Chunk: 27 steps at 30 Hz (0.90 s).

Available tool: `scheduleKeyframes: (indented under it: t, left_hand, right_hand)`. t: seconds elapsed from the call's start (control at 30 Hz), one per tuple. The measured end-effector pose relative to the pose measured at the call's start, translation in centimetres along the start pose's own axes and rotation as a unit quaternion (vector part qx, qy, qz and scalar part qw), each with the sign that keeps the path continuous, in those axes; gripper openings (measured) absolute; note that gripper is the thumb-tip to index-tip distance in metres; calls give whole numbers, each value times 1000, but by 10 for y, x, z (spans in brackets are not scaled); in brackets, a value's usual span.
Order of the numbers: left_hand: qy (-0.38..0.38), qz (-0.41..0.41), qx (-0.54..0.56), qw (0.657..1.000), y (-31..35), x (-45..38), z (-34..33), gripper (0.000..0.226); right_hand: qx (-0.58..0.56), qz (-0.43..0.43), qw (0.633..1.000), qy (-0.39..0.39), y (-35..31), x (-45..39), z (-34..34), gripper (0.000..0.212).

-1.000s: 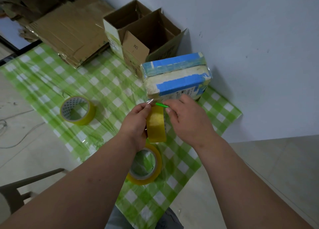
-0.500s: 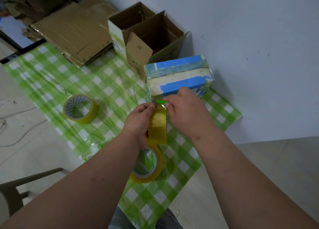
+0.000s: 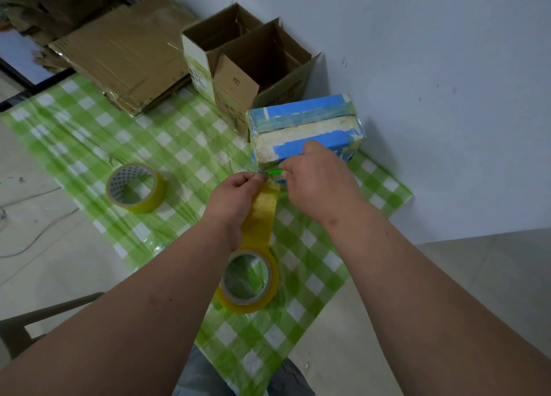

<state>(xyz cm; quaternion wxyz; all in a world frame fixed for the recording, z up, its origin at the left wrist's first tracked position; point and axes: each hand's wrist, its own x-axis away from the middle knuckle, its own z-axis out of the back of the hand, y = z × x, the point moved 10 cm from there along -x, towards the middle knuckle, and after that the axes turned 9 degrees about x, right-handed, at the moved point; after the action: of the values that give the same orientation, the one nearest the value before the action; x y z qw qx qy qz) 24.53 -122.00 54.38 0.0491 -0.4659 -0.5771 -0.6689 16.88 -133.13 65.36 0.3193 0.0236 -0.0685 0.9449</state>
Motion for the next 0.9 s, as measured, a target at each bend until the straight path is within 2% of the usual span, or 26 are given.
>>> scheduleKeyframes:
  t: [0.23, 0.5, 0.8, 0.9]
  left_hand:
    - [8, -66, -97, 993, 22, -3, 4, 14]
    - [31, -38, -85, 995, 13, -6, 15, 14]
    - [17, -1, -45, 999, -1, -2, 5, 12]
    - [7, -4, -49, 999, 0, -1, 1, 13]
  right_hand:
    - [8, -9, 1000, -27, 5, -4, 2, 27]
    - [47, -44, 997, -28, 32, -1, 6, 25]
    - [-84, -13, 996, -11, 18, 1, 4, 27]
    - [-94, -2, 996, -5, 12, 3, 0, 27]
